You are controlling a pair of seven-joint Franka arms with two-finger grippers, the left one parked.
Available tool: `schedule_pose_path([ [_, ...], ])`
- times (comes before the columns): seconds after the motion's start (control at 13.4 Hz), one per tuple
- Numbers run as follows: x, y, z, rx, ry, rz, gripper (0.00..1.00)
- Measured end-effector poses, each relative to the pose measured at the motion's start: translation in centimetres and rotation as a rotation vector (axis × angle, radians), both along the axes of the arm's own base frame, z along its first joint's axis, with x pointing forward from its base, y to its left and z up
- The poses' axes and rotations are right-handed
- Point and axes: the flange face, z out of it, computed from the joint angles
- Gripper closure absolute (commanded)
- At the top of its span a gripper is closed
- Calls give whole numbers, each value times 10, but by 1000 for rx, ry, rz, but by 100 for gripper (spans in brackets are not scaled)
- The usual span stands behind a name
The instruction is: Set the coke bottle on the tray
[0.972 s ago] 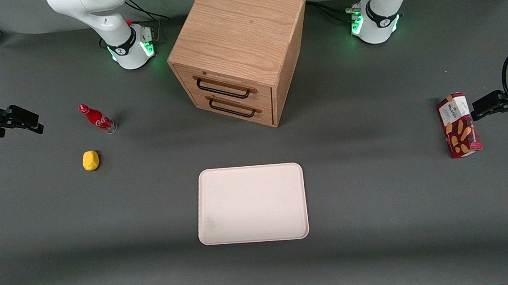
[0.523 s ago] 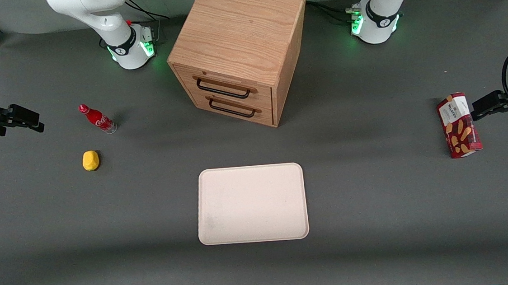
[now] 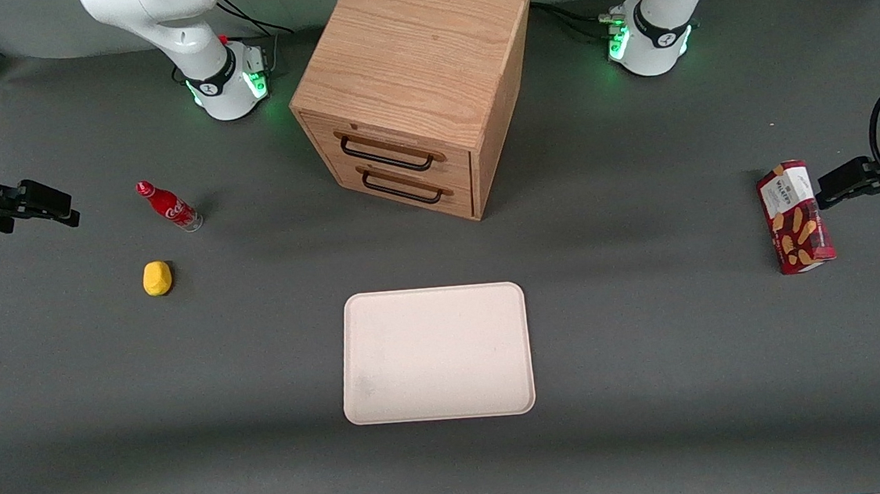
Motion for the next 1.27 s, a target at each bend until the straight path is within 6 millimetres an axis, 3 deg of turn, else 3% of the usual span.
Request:
schedule_pose_path([
  [0.3,-6,-24,3,1,3,-40,0],
  [0.52,-25,-41,11,7,2,-63,0],
  [0.9,-91,-62,25,9,-14,-69,0],
  [1.27,-146,-60,13,16,-1,-57,0],
])
